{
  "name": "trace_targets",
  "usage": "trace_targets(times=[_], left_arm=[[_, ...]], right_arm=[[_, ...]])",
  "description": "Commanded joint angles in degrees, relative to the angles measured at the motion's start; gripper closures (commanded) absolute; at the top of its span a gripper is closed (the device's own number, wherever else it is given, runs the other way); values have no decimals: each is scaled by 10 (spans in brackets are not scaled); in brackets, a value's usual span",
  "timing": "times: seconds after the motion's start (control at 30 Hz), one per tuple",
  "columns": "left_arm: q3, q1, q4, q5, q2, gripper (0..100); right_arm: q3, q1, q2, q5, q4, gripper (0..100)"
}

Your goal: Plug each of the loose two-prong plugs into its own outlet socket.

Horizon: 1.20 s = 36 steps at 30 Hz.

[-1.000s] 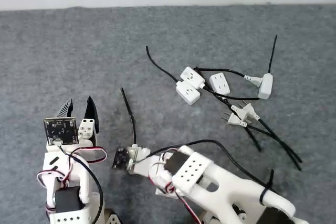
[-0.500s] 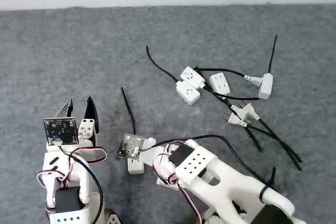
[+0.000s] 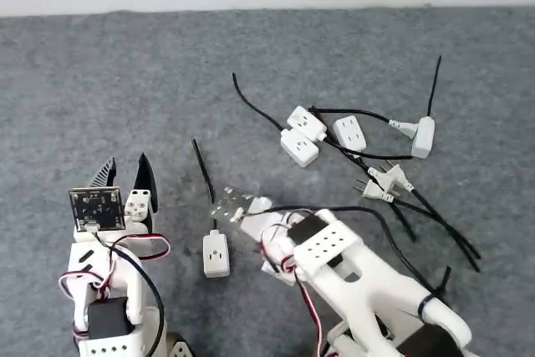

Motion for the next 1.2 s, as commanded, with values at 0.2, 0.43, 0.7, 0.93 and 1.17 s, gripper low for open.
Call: trace_targets(times=[0.2,0.43,0.7,0.93,1.17], left_arm=[[-28,28,-14,-7,1,830],[-29,29,-8,-7,1,830],[-31,30,-6,-7,1,830],[-32,30,-6,-7,1,830],[-32,30,-6,-7,1,830]], right_arm=[[-44,7,-11,3,16,909],[-49,7,-4,-18,8,912],[-48,9,65,-21,-54,909],[-143,9,174,-21,2,916],[-160,5,201,-18,15,989]])
